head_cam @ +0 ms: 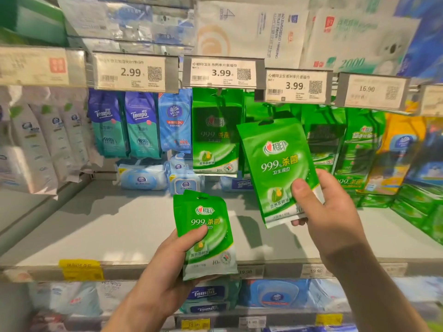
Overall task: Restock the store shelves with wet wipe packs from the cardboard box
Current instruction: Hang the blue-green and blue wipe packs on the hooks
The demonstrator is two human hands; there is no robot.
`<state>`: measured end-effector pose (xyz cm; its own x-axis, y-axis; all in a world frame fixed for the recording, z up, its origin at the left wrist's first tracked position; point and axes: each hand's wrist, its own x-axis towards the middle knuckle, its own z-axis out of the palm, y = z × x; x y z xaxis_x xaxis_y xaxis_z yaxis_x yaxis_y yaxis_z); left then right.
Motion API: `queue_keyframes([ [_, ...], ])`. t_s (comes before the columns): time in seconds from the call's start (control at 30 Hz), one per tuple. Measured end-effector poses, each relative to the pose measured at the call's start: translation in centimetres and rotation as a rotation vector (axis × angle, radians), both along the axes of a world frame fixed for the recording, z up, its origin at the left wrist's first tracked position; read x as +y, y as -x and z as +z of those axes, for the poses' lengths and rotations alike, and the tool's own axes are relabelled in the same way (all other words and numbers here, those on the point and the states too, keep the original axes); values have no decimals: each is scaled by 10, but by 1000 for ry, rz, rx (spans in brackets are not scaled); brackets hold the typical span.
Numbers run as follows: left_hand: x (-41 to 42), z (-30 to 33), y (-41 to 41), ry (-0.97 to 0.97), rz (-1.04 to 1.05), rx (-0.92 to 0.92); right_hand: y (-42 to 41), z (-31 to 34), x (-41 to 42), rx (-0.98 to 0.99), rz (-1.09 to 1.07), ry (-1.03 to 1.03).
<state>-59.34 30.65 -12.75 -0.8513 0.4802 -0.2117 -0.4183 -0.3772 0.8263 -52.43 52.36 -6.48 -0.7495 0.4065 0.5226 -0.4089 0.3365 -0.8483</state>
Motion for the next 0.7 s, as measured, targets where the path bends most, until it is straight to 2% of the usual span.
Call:
queue_keyframes([
  [0.17, 0, 1, 0, 4, 14, 6, 5, 10, 0, 103, 24, 28],
  [0.33, 0, 1, 0, 20, 21, 5, 20, 11, 3, 38, -2, 164],
  [0.43, -1, 1, -1, 27, 17, 0, 25, 6, 3, 2, 8, 165],
  [0.7, -7, 1, 0, 32, 21, -2, 26, 6, -5, 72, -76, 246],
])
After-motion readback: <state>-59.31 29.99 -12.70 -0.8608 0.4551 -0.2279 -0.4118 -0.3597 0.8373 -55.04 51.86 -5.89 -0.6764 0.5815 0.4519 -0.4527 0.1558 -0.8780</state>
